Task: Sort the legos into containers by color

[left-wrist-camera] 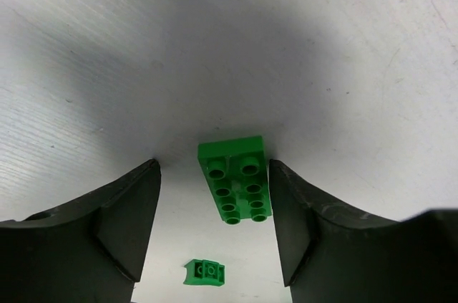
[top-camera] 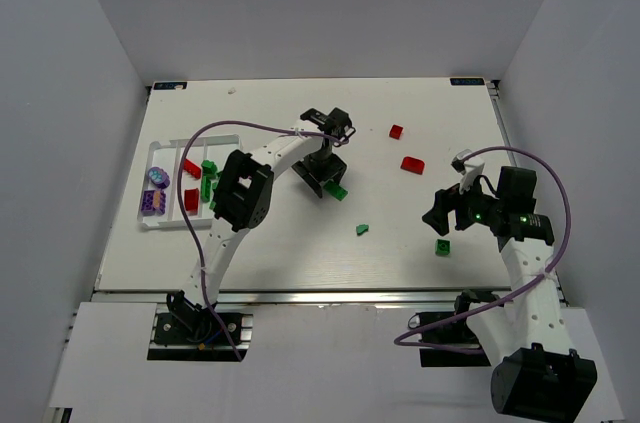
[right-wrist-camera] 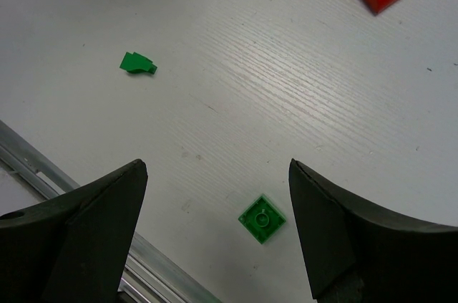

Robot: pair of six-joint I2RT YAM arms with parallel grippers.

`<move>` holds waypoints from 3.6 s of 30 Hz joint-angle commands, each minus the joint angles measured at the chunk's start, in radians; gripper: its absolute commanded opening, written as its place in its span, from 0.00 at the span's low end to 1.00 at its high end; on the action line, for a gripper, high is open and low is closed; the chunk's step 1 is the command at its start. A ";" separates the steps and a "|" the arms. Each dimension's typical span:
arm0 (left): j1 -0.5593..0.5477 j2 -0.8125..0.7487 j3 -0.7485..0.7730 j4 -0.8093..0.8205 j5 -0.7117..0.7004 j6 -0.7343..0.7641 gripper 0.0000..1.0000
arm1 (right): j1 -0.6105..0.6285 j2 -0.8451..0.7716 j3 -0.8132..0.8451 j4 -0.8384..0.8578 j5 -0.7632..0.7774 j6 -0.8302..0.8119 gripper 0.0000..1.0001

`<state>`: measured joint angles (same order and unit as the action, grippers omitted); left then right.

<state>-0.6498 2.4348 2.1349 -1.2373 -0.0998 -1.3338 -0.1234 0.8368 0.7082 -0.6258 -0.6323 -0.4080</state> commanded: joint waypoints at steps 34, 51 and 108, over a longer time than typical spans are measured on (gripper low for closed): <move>0.363 -0.635 -0.507 0.157 -0.385 0.617 0.18 | -0.002 0.131 0.109 -0.101 -0.130 -0.095 0.27; 0.441 -0.453 -0.477 0.355 -0.523 0.869 0.68 | 0.008 0.177 0.160 -0.178 -0.099 -0.149 0.53; 0.443 -1.723 -1.199 0.522 -0.028 0.530 0.98 | 0.172 0.745 0.205 -0.207 0.553 0.144 0.68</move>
<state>-0.2115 0.7364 0.9337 -0.7036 -0.1192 -0.7952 0.0425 1.5749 0.8803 -0.8532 -0.1062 -0.2871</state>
